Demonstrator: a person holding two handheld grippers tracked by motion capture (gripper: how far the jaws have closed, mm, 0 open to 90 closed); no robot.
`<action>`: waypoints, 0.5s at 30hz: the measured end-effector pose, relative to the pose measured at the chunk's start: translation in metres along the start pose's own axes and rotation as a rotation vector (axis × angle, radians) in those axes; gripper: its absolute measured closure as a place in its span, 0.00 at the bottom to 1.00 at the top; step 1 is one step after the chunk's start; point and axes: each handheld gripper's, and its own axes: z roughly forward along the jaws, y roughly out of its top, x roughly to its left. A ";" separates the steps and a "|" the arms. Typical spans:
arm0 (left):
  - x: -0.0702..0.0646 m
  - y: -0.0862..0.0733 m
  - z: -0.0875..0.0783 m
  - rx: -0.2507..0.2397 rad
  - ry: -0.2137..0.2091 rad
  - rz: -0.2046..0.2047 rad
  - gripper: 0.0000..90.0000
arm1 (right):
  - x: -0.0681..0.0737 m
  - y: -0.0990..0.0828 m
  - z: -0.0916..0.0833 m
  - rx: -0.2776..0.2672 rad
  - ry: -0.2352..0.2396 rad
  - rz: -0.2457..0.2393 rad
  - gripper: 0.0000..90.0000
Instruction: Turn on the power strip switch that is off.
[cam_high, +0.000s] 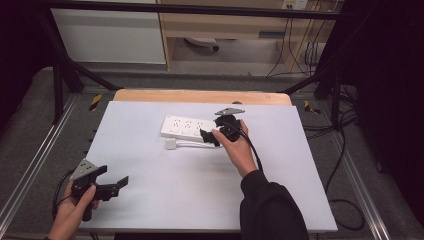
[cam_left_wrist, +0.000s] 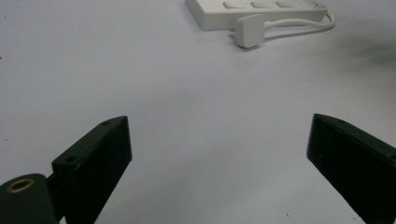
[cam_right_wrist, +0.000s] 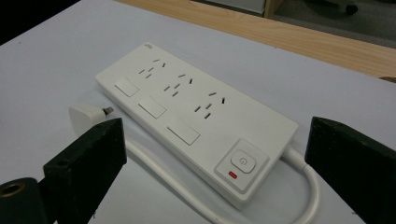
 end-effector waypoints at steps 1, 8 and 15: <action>0.000 0.000 0.000 -0.001 0.000 0.001 0.07 | -0.002 -0.001 -0.002 0.001 0.000 0.003 0.06; 0.000 0.000 0.001 0.006 0.005 0.000 0.07 | -0.013 -0.005 -0.021 -0.026 -0.001 0.028 0.07; 0.000 0.000 0.000 0.003 0.003 0.001 0.07 | -0.024 -0.010 -0.046 -0.069 -0.001 0.047 0.07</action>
